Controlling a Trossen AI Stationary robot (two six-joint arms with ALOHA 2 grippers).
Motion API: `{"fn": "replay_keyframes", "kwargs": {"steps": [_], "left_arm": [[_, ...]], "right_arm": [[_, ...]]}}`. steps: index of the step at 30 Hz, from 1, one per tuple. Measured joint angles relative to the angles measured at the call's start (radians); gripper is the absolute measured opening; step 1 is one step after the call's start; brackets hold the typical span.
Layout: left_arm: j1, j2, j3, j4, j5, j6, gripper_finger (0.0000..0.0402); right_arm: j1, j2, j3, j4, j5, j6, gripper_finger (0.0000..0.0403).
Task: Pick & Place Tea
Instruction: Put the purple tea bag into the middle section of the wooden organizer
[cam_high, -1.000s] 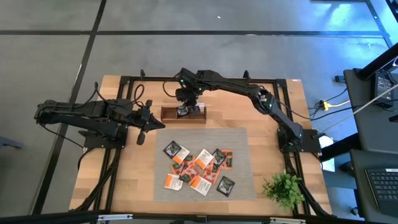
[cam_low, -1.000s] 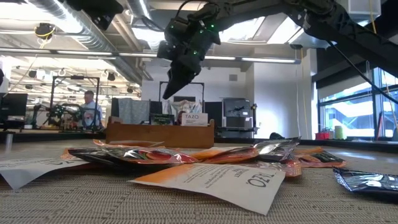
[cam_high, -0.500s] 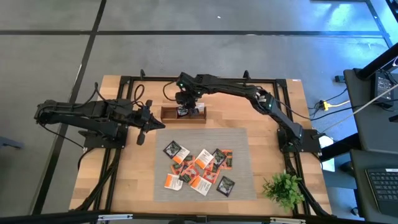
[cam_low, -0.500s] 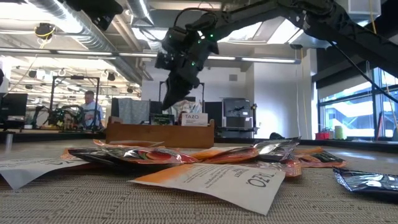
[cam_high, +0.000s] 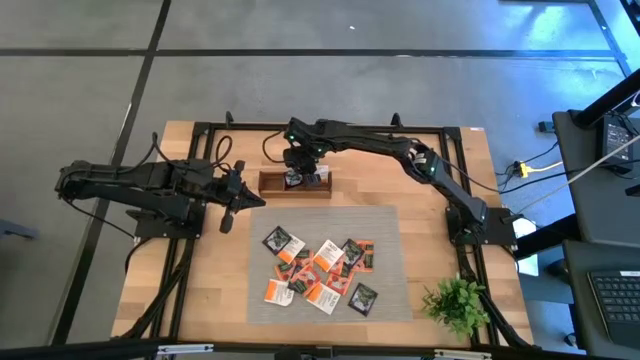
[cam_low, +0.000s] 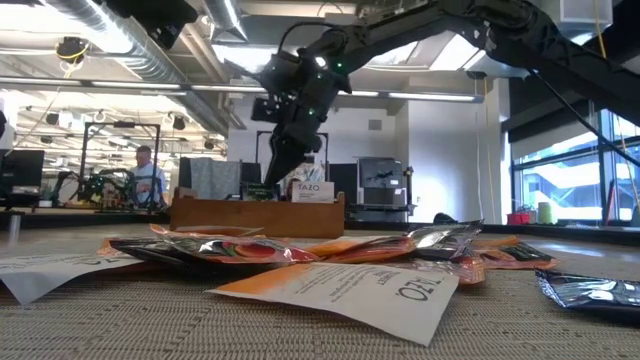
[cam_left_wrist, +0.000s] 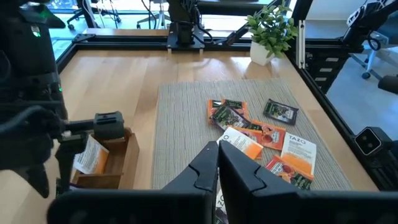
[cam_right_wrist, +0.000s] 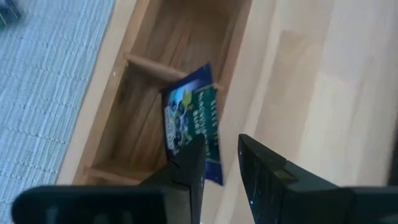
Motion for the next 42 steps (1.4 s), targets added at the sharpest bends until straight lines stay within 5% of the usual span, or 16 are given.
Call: {"fn": "replay_keyframes", "kwargs": {"steps": [10,25,42], "left_arm": [[0.0,0.0,0.0,0.0,0.0,0.001,0.0009],[0.0,0.0,0.0,0.0,0.0,0.0,0.0009],[0.0,0.0,0.0,0.0,0.0,-0.001,0.0009]], "right_arm": [[0.001,0.0,0.0,0.019,0.006,-0.013,0.0102],[0.009,0.0,0.0,0.001,-0.006,0.009,0.0183],[0.009,-0.001,-0.046,0.01,-0.021,0.014,0.0087]]}}
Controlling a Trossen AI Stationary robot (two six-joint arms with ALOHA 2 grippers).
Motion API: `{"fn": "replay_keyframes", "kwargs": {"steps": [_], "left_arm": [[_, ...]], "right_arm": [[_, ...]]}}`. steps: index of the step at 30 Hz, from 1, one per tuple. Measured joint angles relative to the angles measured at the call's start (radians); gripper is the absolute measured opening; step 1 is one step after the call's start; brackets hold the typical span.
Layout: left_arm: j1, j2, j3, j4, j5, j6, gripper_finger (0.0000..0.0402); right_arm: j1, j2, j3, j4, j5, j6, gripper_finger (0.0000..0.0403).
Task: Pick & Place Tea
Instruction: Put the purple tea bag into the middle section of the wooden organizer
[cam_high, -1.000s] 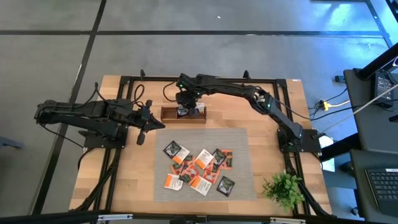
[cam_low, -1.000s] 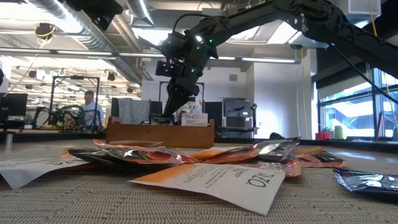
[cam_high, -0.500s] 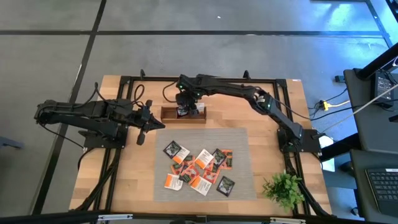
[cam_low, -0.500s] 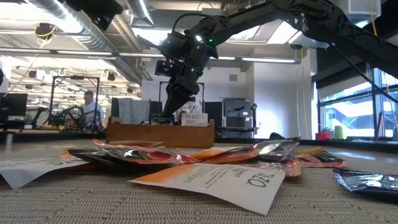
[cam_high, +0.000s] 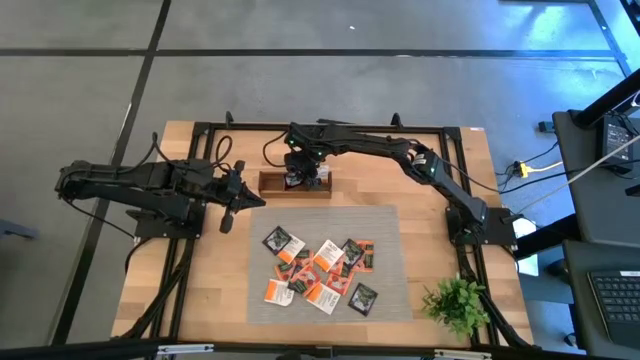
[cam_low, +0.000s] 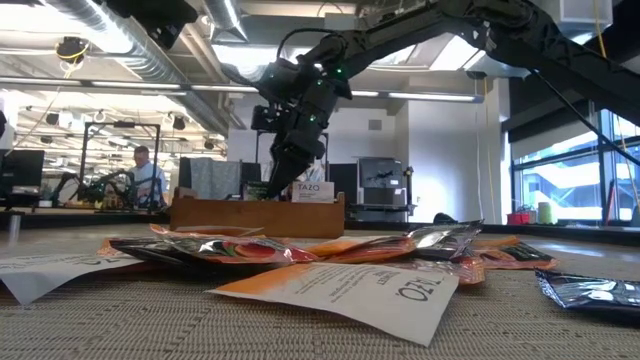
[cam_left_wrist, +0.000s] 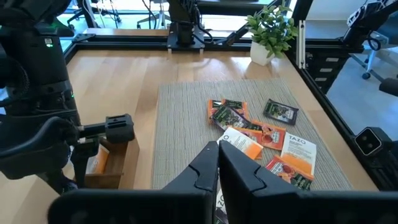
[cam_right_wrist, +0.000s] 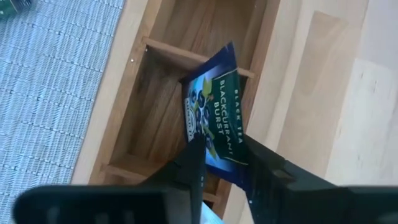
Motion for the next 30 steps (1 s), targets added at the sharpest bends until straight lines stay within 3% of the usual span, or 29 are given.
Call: {"fn": "replay_keyframes", "kwargs": {"steps": [13,30], "left_arm": [[0.0,0.0,0.0,0.0,-0.001,0.002,0.0008],[0.0,0.0,0.0,0.0,-0.003,0.002,0.0009]], "right_arm": [[0.0,0.0,0.0,-0.03,0.0,0.139,0.0007],[0.0,-0.001,0.001,-0.046,0.001,0.207,0.0021]]}}
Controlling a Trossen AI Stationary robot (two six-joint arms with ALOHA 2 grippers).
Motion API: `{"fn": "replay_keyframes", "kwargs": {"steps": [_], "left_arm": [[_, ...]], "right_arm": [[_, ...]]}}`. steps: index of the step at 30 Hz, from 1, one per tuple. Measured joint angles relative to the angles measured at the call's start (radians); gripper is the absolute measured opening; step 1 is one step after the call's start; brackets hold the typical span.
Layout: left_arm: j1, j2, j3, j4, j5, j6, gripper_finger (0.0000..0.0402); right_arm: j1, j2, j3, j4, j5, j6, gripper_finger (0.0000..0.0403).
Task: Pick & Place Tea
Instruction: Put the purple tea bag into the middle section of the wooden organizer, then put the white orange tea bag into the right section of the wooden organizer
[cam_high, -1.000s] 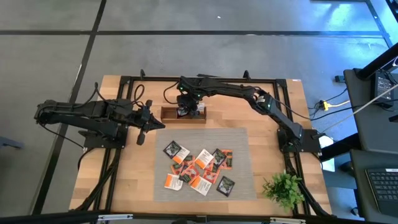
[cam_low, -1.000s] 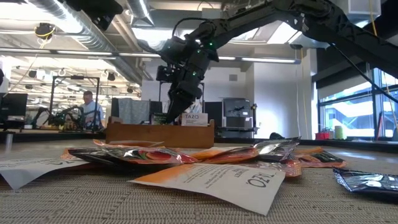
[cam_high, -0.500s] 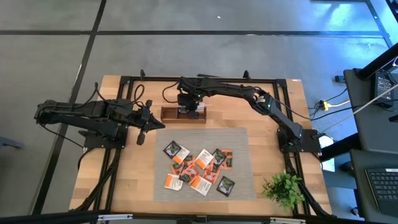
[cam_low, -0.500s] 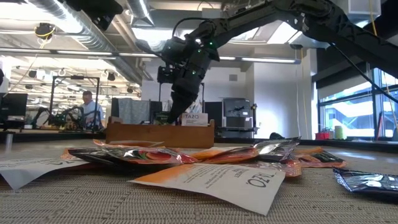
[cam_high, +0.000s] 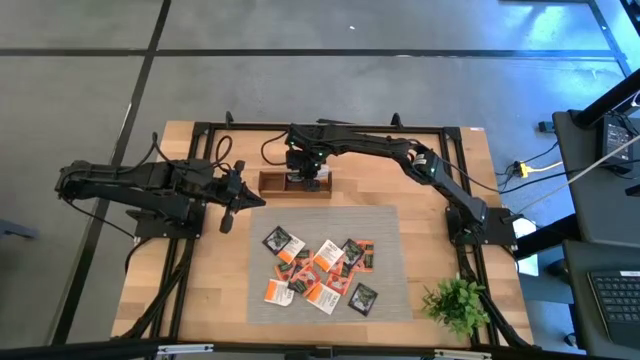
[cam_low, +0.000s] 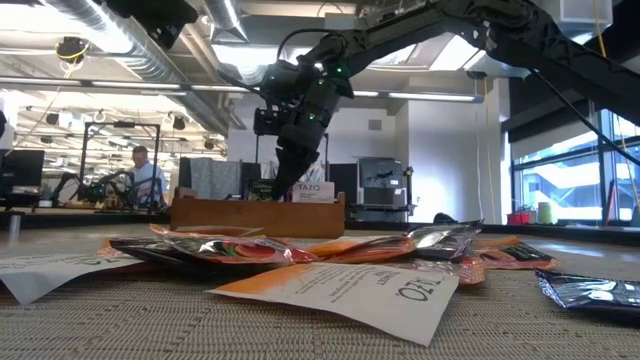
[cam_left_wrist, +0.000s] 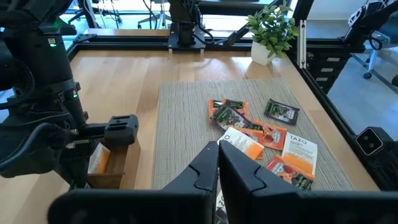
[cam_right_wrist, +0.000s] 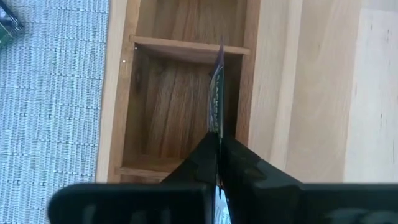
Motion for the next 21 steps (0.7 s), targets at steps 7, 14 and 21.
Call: {"fn": "replay_keyframes", "kwargs": {"steps": [7,14,21], "left_arm": [[0.0,0.0,0.0,0.0,0.0,0.0,0.0013],[0.0,0.0,0.0,0.0,0.0,0.0,0.0009],[0.0,0.0,0.0,0.0,0.0,0.0,0.0012]], "right_arm": [[0.0,0.0,0.013,-0.01,0.001,-0.004,0.0057],[0.0,0.0,0.078,-0.034,0.041,0.002,0.0132],[0.001,-0.029,0.159,-0.096,0.147,0.012,0.0162]]}}
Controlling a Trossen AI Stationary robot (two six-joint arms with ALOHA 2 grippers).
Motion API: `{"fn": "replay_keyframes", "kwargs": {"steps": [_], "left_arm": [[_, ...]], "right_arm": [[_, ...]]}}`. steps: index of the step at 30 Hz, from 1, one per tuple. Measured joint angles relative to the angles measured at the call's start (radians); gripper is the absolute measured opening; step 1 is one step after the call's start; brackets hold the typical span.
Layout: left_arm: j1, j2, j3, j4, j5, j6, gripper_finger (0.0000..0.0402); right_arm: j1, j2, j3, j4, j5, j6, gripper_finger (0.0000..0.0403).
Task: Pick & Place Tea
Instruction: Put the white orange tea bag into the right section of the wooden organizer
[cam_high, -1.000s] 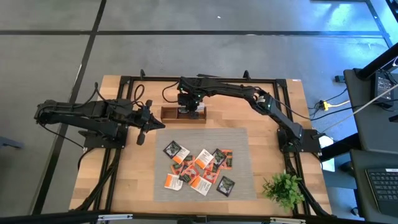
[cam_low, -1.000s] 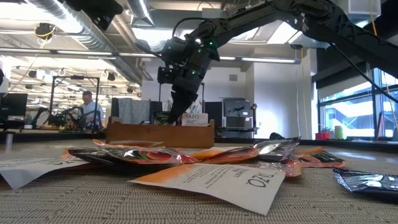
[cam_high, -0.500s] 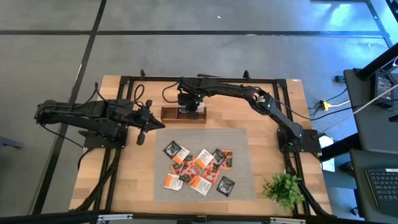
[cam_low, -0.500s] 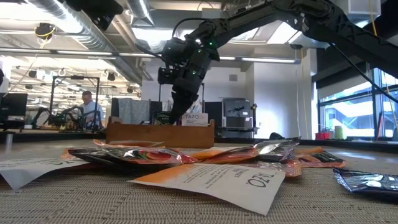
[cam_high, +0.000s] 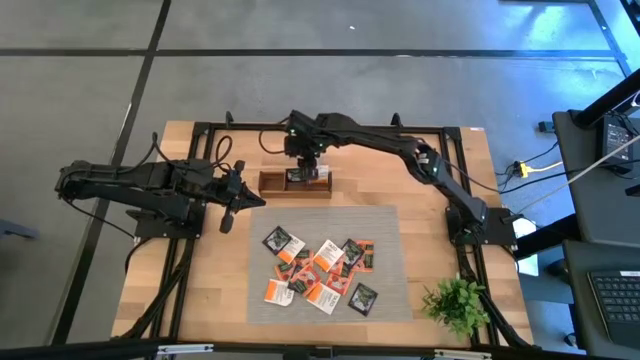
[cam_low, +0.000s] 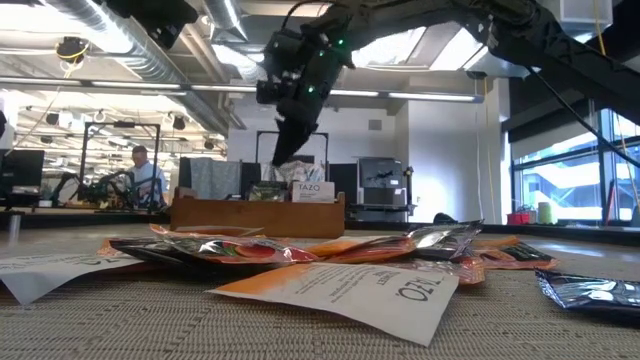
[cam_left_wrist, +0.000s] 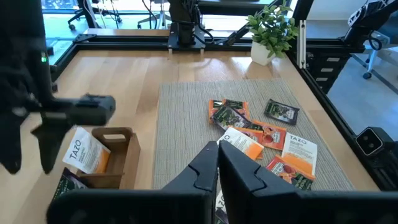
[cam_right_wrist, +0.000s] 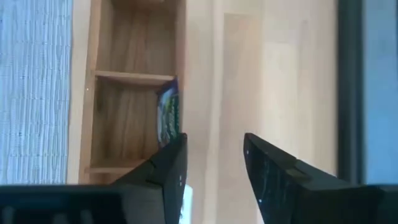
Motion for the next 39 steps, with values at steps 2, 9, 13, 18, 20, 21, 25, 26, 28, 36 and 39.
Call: {"fn": "replay_keyframes", "kwargs": {"steps": [2,9,13,18,20,21,25,26,28,36,39], "left_arm": [[0.0,0.0,0.0,0.0,0.0,0.0,0.0012],[0.0,0.0,0.0,0.0,0.0,0.0,0.0009],[0.0,0.0,-0.001,0.001,0.003,0.0,0.001],[0.0,0.001,-0.018,0.007,0.002,0.0,0.0012],[0.0,0.002,-0.022,0.017,0.003,0.0,0.0011],[0.0,0.003,-0.024,0.017,0.003,0.0,0.001],[0.0,0.005,-0.024,0.02,0.003,0.0,0.0009],[0.0,0.006,-0.024,0.019,0.003,0.0,0.0009],[0.0,0.006,-0.025,0.023,0.003,0.0,0.001],[0.0,0.007,-0.025,0.024,0.003,0.002,0.0011],[0.0,0.007,-0.025,0.033,0.003,0.024,0.0009]], "right_arm": [[0.005,-0.022,0.0,-0.01,-0.002,0.022,0.0163],[0.076,-0.06,-0.001,-0.151,-0.168,0.091,0.0161],[0.144,-0.061,-0.033,-0.17,-0.219,0.078,0.0164],[0.214,-0.059,-0.047,-0.169,-0.219,0.092,0.0165],[0.233,-0.06,-0.061,-0.163,-0.195,0.109,0.0165],[0.241,-0.059,-0.067,-0.167,-0.163,0.121,0.0165],[0.264,-0.081,-0.116,-0.165,-0.092,0.167,0.0165],[0.267,-0.094,-0.142,-0.152,-0.091,0.177,0.0165],[0.276,-0.122,-0.216,-0.093,-0.09,0.2,0.0165],[0.311,-0.397,-0.724,0.326,-0.029,0.385,0.0165],[0.332,-0.501,-0.905,0.505,0.009,0.501,0.0165]]}}
